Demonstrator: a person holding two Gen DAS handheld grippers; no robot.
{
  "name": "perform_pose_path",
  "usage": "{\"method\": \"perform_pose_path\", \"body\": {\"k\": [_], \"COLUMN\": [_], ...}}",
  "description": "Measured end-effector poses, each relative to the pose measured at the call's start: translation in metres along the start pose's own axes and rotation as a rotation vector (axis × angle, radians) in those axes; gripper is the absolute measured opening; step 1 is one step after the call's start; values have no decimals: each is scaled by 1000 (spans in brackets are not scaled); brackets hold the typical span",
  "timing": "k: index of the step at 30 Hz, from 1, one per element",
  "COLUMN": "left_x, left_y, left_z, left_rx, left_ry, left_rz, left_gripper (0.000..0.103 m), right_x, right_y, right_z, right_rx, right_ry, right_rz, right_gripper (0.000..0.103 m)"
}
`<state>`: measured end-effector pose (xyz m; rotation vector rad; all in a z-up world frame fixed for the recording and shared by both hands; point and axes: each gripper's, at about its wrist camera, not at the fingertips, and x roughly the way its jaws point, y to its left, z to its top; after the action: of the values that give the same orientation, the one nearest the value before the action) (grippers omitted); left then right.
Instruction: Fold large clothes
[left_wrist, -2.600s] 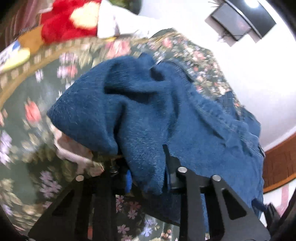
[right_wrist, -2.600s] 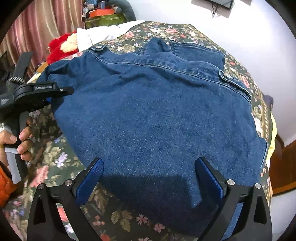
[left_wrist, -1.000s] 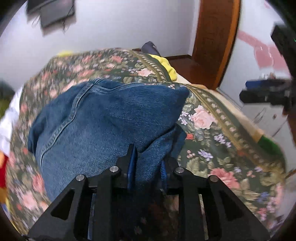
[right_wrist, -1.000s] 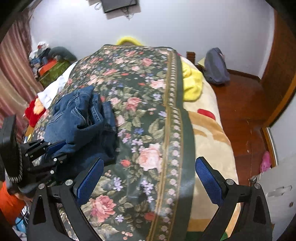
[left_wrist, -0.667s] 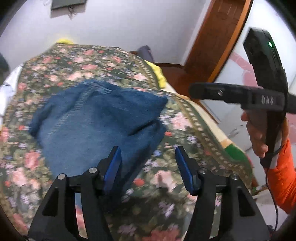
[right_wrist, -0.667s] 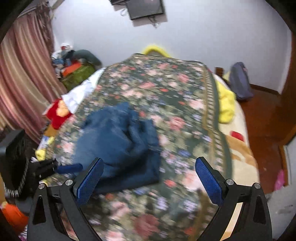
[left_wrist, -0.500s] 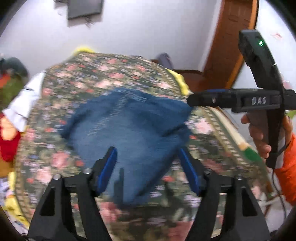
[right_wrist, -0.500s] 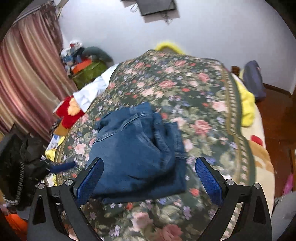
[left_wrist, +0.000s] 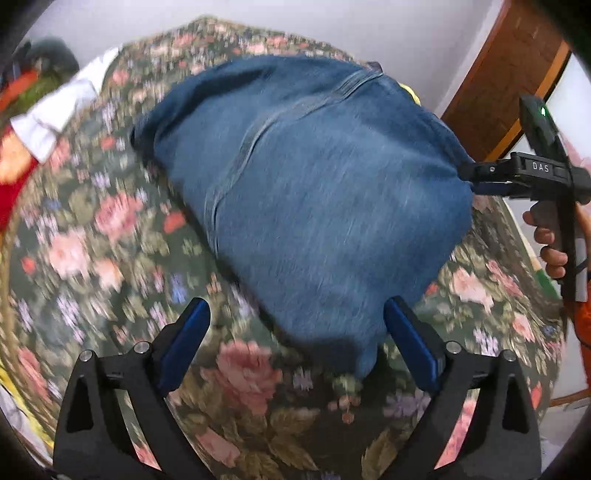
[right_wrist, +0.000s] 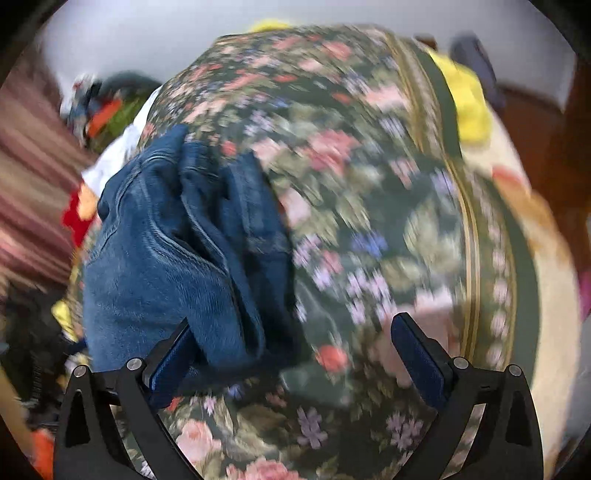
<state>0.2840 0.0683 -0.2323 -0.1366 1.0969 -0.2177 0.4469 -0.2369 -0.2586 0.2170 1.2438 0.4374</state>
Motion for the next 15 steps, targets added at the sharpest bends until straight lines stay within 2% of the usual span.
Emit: {"method": "perform_pose_path", "body": {"k": [1,4,9,12,15], "left_x": [2,8,-21,-46,-65], "left_y": [0,-5,20,40,60], "left_z": [-6,-27,-36,-26,-4], "left_rx": [7,108,63,20,-17], "left_ry": [17,60,4,-62,-132], "left_rz": [12,160,230,279,314], "left_gripper": [96,93,92,92,92], "right_x": [-1,-13,-46,-64,-74], "right_y": [-2,9,35,49,65], "right_z": [-3,-7,-10,-1,17], "right_rx": [1,-47,-177,-221,-220], "right_ry": [5,-14,-65,-104,-125], "right_rz": [0,-49,-139,-123,-43], "right_gripper": [100,100,100,100,100]}}
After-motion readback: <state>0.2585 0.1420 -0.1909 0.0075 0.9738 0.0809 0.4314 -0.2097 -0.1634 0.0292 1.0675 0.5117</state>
